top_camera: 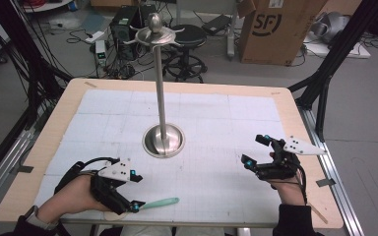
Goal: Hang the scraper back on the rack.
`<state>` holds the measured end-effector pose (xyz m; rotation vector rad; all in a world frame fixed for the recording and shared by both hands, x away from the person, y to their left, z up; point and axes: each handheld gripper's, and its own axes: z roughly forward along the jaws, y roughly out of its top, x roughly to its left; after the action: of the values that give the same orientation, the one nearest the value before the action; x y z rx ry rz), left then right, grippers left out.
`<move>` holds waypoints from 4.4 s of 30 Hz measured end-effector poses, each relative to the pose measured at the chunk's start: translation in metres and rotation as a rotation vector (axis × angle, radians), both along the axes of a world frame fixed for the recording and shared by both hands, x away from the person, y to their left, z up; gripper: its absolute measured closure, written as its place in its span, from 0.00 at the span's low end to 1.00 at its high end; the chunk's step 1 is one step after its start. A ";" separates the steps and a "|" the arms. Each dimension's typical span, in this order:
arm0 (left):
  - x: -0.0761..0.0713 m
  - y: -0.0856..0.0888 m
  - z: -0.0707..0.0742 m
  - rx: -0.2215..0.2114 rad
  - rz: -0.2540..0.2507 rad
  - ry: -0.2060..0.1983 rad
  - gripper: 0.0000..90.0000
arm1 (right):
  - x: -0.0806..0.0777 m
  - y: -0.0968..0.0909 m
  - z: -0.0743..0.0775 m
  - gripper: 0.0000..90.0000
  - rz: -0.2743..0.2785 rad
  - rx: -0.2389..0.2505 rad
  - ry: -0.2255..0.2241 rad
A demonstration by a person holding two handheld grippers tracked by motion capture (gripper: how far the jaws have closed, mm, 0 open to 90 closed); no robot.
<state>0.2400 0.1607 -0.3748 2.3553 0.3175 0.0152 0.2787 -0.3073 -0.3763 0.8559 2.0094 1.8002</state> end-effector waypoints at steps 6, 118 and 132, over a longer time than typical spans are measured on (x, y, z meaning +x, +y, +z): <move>0.001 -0.007 -0.003 0.090 -0.026 0.000 0.30 | -0.001 -0.001 0.000 0.02 -0.004 0.004 -0.002; 0.084 0.071 0.134 -0.636 0.424 -0.213 0.89 | -0.002 -0.005 -0.001 0.02 -0.007 0.028 0.013; 0.094 0.062 0.130 -0.623 0.423 -0.215 0.89 | -0.002 -0.008 -0.001 0.02 -0.013 0.034 0.013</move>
<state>0.3343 0.2230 -0.2444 1.6232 0.6099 0.3226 0.2766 -0.3149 -0.3772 0.8912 1.9822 1.8309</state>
